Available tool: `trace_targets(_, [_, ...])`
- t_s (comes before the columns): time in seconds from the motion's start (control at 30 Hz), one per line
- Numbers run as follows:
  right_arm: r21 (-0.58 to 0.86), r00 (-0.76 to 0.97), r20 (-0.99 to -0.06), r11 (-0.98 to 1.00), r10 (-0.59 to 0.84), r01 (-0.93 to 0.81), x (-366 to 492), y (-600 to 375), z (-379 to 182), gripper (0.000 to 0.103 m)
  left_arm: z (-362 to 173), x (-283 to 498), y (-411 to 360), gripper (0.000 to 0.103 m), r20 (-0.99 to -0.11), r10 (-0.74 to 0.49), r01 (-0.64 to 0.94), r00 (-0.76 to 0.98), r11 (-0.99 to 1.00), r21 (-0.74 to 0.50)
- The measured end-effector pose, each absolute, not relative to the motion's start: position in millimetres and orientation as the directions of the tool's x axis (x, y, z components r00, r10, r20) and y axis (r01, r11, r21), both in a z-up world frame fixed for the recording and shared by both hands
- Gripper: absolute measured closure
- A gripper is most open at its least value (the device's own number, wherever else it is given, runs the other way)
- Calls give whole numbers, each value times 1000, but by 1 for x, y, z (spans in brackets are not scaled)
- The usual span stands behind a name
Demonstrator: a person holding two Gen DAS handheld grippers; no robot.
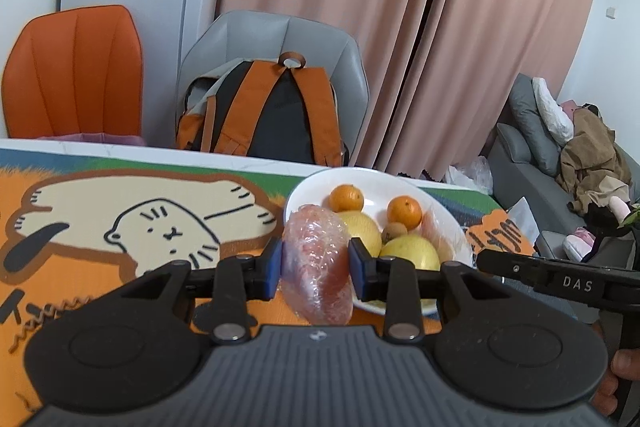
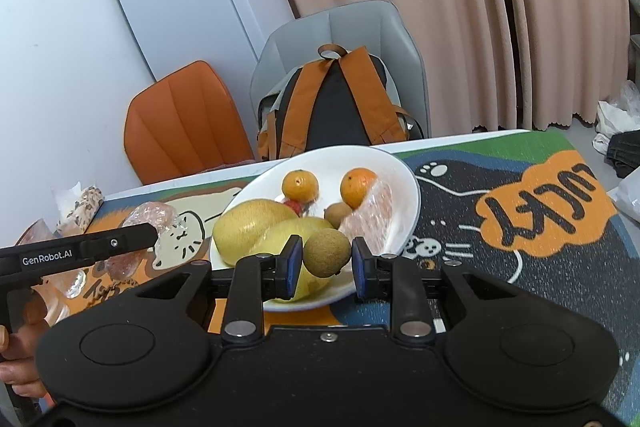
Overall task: Organize fruits
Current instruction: 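Lower the pomelo segment and longan onto the white plate and open both grippers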
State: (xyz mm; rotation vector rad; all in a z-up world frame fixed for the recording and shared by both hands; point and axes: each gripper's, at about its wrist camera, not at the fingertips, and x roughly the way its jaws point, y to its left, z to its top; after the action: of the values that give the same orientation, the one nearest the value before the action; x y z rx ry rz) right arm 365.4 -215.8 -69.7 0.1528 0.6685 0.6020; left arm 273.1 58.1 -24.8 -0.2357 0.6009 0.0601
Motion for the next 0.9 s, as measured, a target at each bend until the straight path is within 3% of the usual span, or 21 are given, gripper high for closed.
trace_targets(0.53, [308,622,-525,812,580,-497,397,-197,-62,78,-23,308,57,70,-563,-15,-114,826,974,-194])
trace_targets(0.9, [316,608,-537,808,584,-498,411,-190,-70,66,-30,332,55,70,-579,-23,-103,815,978,-184])
